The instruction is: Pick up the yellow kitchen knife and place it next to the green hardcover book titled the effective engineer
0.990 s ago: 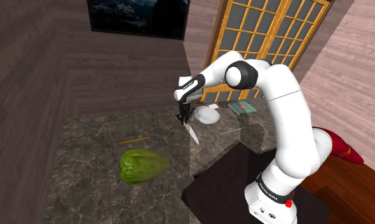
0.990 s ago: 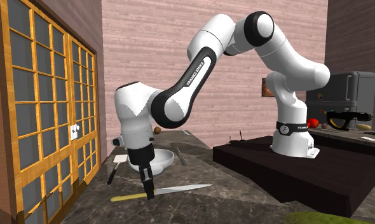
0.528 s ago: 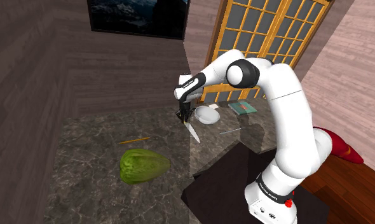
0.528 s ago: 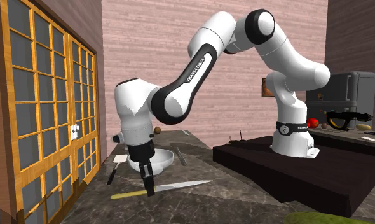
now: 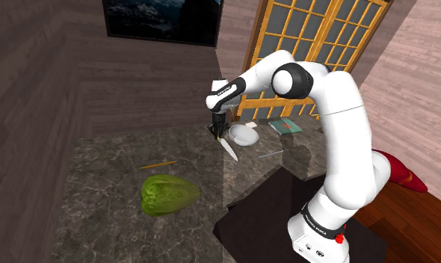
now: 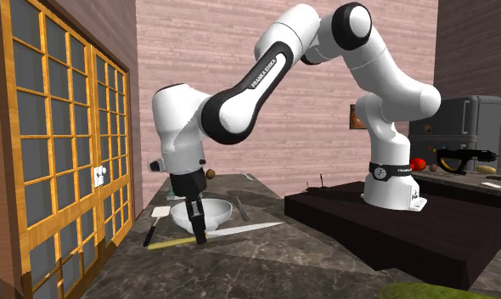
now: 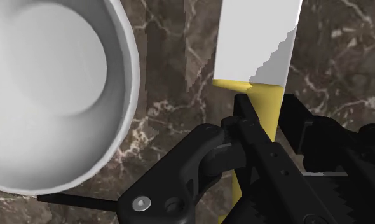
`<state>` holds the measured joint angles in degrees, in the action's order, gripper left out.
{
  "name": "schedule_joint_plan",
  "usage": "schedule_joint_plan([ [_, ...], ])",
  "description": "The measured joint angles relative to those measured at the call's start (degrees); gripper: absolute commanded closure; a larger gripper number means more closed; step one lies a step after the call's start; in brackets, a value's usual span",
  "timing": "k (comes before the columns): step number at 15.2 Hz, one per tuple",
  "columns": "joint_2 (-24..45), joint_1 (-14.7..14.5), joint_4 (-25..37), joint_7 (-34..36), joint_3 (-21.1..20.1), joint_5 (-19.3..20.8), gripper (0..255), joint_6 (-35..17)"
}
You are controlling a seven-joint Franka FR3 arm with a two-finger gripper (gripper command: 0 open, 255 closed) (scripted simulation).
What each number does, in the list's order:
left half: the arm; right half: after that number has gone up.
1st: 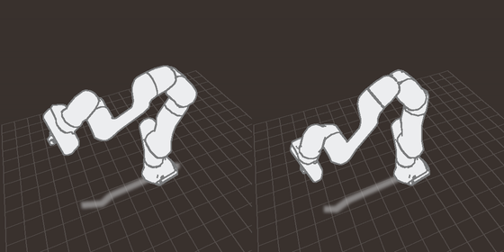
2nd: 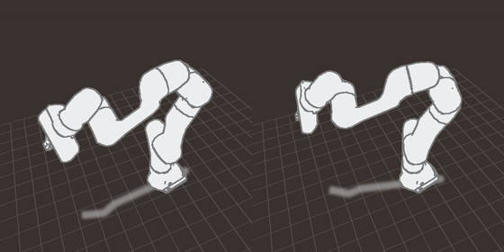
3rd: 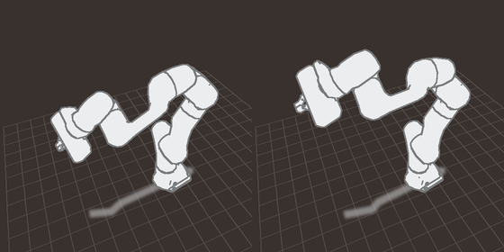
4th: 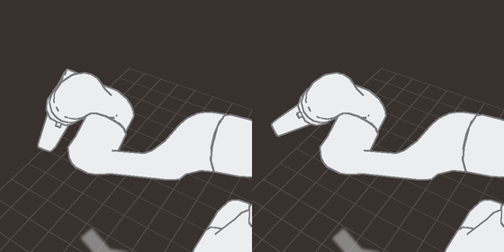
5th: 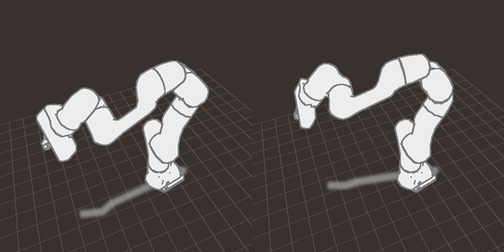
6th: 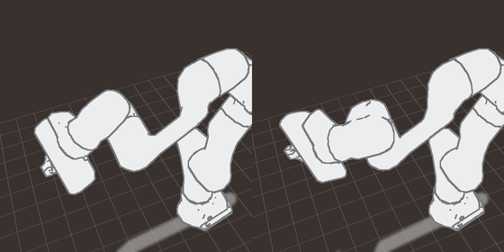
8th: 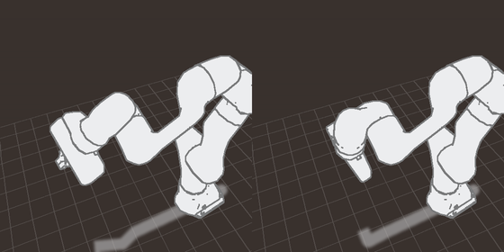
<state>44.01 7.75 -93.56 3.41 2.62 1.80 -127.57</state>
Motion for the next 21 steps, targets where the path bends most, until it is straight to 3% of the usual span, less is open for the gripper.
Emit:
schedule_joint_plan([
  [7, -3.51, 0.45, -0.83, -0.75, 0.19, 0.06, 255, 2.64],
  [13, -6.79, 4.97, -6.38, -6.31, 1.76, 0.39, 255, 0.05],
  [21, -7.76, 12.04, -8.94, -15.11, 4.03, 0.67, 255, -2.24],
])
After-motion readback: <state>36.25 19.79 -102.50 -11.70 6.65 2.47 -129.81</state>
